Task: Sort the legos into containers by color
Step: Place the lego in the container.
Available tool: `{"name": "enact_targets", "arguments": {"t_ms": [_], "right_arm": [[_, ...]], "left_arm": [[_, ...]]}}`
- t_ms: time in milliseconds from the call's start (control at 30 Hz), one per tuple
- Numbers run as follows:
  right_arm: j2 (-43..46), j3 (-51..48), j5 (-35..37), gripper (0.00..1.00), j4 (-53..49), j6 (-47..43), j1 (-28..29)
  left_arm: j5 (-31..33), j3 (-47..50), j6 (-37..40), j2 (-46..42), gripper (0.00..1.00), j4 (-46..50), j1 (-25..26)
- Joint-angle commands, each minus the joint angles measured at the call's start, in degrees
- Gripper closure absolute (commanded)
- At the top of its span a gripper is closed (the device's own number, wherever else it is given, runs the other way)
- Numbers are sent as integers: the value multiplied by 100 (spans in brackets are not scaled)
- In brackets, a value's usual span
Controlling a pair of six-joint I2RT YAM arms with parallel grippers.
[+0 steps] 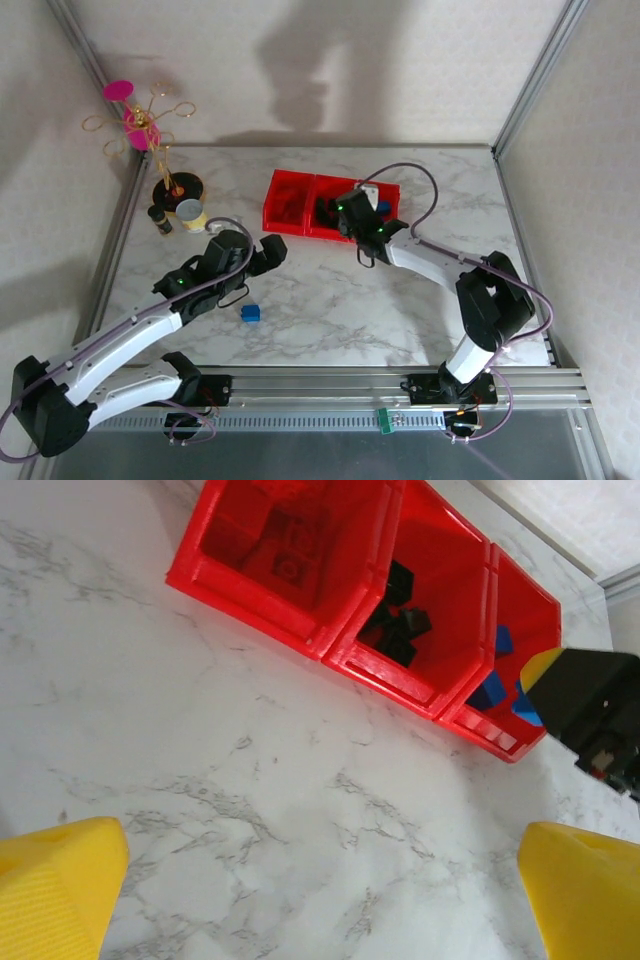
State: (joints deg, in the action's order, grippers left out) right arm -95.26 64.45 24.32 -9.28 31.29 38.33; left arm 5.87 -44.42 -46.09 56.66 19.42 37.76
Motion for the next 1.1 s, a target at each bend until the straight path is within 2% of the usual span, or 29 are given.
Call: {"name": "enact_targets", "arguments": {"t_ms": [0,333,500,600,800,1067], "right_arm": [[-244,199,311,69,74,-138,-279],[-1146,845,55,69,161,-184,-847],[-1415,982,-103,61,137,-155,-949],[-1350,976,-207,53,160,-166,-950],[-985,956,-293,47,68,-254,-886],[-318,616,-341,39,-146,-220,-224]], "left_arm": [[-189,-239,206,170,0,-236,-40],[-287,-427,295,547,0,-325,-49],[-272,-434,311,539,0,-326,-50],[-263,-462,324,513,0,-272,-54],[-183,-447,321,410,0,-218,-67],[24,-254,262,11,0,-29,-79]]}}
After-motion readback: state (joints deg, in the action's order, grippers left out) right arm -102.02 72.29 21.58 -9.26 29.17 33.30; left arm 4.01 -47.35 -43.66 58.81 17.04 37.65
